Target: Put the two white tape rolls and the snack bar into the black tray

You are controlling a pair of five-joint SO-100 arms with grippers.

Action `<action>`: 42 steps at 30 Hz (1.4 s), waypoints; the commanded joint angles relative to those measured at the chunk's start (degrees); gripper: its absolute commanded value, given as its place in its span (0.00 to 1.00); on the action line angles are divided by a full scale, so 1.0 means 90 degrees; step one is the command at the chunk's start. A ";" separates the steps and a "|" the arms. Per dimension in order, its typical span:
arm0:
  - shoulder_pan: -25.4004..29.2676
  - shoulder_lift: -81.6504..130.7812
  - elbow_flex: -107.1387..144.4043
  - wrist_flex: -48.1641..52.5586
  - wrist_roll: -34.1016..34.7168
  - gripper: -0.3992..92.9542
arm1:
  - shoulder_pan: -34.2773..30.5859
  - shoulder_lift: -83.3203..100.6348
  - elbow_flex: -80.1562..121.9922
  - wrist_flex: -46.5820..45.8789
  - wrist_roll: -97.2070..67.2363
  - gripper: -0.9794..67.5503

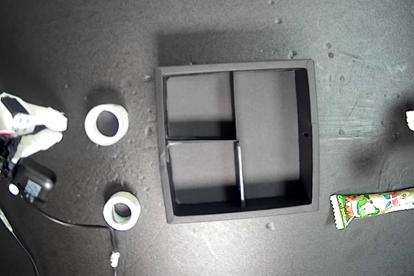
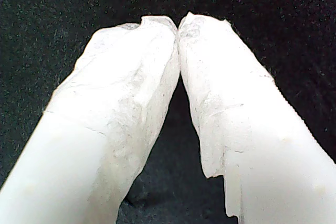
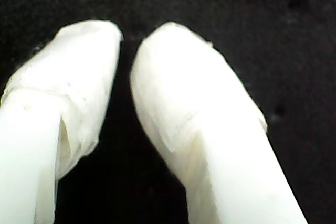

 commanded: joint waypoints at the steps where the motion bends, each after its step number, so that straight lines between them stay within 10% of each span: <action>1: -0.0244 0.0303 0.0352 0.0107 -0.1338 0.01 | 0.1533 0.0010 0.0078 0.0059 0.1914 0.01; 21: 0.0557 0.0283 0.0195 -0.0117 -0.1348 0.10 | 0.1504 0.0010 0.0078 0.0049 0.1904 0.01; 42: 0.0244 -0.2217 -0.1611 -0.3779 0.1406 0.19 | 0.0791 0.0010 0.0078 -0.0361 0.1895 0.01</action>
